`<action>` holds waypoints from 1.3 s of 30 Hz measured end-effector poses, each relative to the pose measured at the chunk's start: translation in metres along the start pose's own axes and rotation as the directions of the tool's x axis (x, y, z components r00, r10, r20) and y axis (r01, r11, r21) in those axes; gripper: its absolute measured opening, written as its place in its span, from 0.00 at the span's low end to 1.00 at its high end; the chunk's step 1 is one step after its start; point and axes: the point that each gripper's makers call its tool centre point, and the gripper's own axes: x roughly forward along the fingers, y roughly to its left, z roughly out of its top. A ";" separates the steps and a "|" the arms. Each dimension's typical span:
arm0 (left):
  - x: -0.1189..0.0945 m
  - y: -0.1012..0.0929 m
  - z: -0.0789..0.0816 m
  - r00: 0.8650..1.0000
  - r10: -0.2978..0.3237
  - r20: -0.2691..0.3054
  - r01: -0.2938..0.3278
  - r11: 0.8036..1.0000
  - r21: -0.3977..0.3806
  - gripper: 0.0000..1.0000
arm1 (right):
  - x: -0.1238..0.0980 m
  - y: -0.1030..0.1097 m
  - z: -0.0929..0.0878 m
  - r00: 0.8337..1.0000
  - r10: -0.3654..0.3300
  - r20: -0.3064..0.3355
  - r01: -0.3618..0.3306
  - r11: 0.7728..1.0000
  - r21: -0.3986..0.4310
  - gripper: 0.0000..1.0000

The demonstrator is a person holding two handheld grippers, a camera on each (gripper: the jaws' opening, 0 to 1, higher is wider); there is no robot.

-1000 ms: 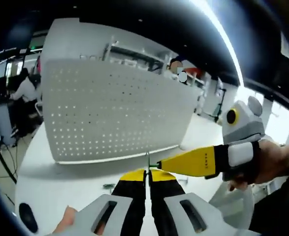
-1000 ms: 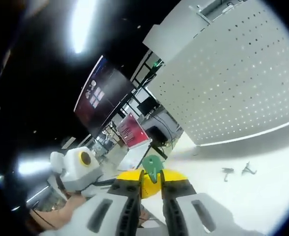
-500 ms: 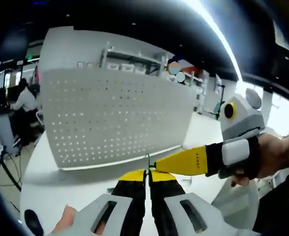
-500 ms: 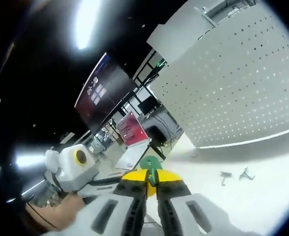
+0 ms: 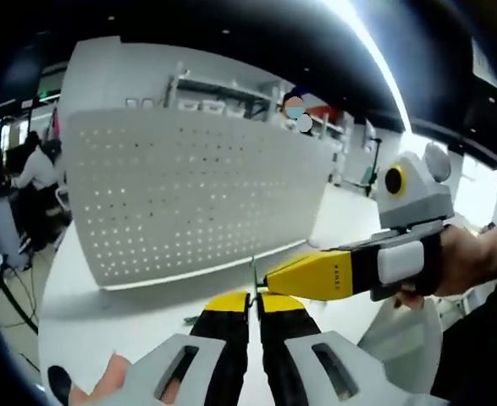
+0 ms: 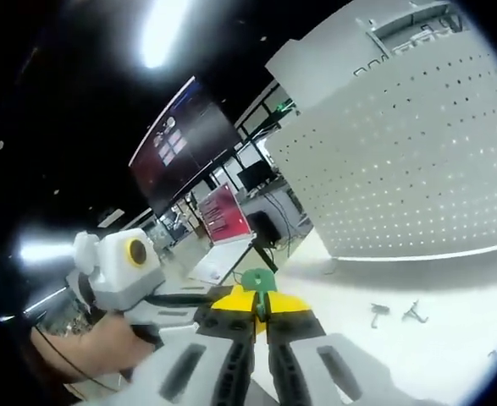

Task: Insert the hook assembly into the mounting plate slot until the hook locks in place.

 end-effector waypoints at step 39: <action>-0.021 -0.011 -0.029 0.997 -0.055 0.057 0.063 0.988 -0.140 1.00 | 0.011 -0.002 -0.002 0.997 -0.054 0.057 0.070 0.943 -0.324 0.00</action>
